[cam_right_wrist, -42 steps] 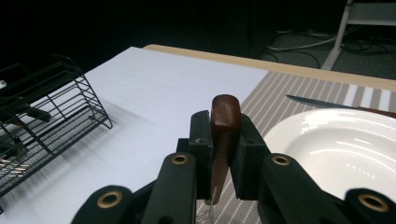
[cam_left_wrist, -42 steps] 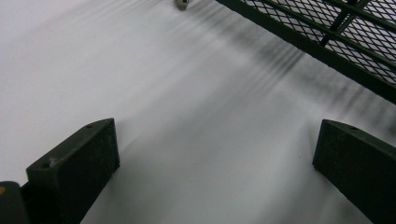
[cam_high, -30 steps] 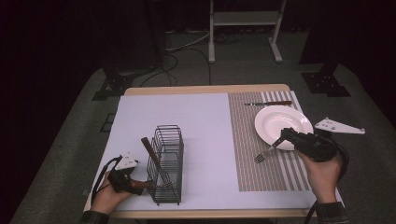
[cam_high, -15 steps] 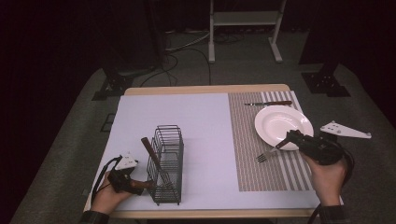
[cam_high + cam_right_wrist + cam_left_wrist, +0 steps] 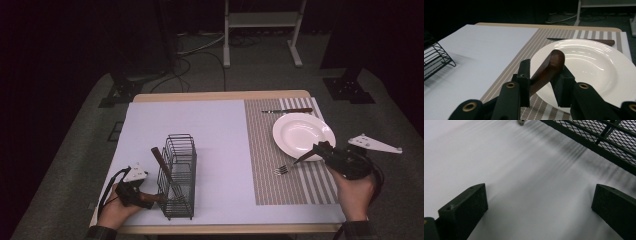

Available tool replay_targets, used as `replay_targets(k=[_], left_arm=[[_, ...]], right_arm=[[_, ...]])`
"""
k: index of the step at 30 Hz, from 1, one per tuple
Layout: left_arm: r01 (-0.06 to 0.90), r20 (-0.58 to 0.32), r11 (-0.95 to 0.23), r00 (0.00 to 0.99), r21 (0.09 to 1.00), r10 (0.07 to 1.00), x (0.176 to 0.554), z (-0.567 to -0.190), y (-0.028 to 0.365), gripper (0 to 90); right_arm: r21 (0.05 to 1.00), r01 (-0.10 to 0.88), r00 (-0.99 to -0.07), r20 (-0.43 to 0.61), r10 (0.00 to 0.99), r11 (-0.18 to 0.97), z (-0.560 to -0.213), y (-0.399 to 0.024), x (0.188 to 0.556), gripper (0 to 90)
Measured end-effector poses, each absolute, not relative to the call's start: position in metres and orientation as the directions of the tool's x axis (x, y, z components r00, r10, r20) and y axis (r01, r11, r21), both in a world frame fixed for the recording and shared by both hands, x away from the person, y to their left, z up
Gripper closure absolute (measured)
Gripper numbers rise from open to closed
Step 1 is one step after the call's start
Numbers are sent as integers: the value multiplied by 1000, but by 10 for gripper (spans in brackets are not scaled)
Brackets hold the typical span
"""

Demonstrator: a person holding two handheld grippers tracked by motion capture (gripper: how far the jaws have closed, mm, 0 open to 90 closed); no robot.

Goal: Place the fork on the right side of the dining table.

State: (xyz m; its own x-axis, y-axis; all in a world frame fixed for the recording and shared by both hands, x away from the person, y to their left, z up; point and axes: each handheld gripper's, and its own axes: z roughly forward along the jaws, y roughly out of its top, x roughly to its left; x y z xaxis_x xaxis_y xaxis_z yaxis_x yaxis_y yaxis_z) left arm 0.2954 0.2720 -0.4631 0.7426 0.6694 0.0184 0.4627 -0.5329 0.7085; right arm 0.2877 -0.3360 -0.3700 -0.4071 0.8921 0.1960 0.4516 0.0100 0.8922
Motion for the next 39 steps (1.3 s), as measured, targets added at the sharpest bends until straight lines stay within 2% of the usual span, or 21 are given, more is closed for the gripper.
replay_targets(k=[22, 39], left_arm=[[462, 18, -531, 742, 711, 670, 295, -463, 272, 0], [462, 19, -531, 742, 710, 670, 295, -463, 272, 0]], right_arm=[[879, 476, -334, 177, 926, 4, -392, -352, 279, 576], [861, 508, -291, 200, 936, -26, -404, -364, 280, 512]])
